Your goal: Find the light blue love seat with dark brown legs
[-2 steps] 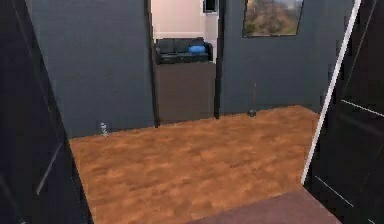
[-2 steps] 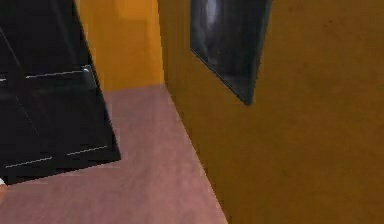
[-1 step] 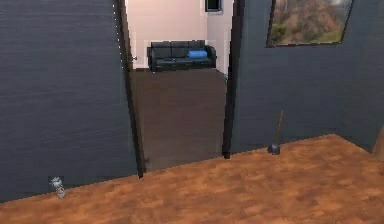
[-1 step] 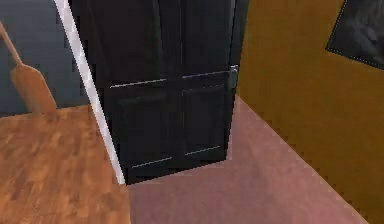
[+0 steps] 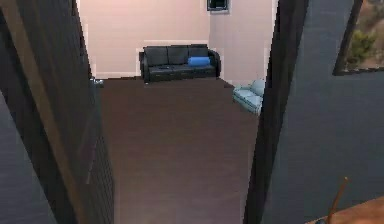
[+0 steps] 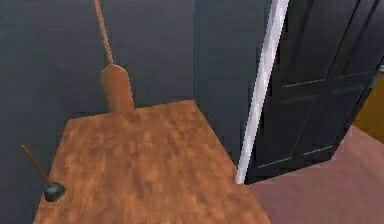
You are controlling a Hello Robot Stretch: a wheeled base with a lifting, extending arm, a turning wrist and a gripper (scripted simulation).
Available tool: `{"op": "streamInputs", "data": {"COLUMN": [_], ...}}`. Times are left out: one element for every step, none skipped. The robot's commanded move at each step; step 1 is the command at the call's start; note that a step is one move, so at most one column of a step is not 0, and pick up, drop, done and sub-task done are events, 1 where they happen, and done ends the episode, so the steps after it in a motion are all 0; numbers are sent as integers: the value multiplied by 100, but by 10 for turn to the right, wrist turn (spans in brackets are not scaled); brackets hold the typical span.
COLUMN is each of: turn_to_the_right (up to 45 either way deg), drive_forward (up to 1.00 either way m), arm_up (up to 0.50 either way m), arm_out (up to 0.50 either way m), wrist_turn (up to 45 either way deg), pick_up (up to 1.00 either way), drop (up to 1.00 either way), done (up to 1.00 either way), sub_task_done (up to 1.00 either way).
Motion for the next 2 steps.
{"op": "streamInputs", "data": {"turn_to_the_right": [0, -30], "drive_forward": [100, 0], "arm_up": [0, 0], "arm_out": [0, 0], "wrist_turn": [0, 0], "pick_up": [0, 0], "drop": [0, 0], "done": [0, 0], "sub_task_done": [0, 0]}}
